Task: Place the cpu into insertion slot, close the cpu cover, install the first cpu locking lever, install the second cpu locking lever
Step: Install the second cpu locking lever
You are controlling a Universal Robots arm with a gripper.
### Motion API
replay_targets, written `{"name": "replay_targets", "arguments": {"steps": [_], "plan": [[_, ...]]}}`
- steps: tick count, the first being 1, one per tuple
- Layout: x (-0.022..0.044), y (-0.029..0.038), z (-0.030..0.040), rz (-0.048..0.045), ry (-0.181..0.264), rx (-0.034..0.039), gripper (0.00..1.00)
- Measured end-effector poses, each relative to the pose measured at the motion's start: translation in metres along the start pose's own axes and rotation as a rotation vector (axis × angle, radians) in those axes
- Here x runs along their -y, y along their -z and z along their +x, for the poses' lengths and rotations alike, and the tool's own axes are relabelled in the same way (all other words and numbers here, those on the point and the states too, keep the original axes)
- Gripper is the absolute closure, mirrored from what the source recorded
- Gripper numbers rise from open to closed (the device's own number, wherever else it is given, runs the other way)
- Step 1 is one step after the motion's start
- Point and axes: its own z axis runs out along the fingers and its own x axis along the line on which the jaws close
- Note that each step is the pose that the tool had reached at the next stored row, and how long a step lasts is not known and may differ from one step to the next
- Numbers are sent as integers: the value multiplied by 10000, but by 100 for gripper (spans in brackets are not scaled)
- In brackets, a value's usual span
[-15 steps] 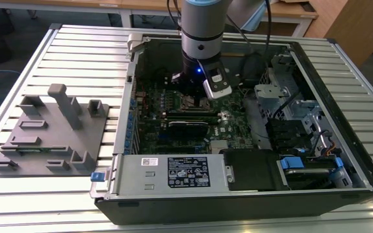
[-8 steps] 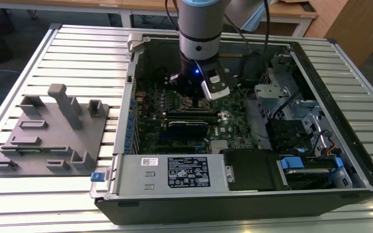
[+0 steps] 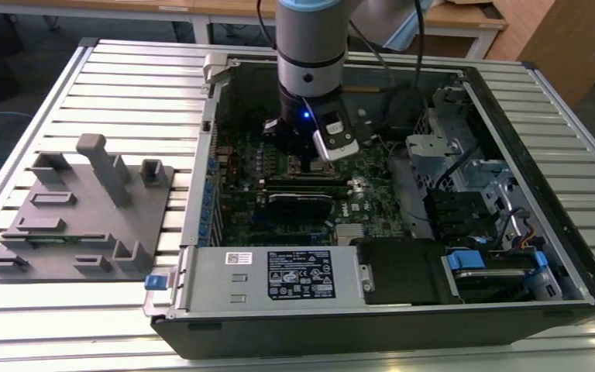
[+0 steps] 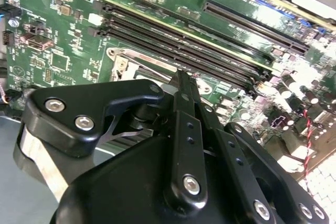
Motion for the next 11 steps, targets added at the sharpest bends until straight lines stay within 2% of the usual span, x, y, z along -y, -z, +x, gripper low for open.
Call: {"name": "replay_targets", "arguments": {"steps": [11], "plan": [[23,-19,52,3,1,-1,90]]}}
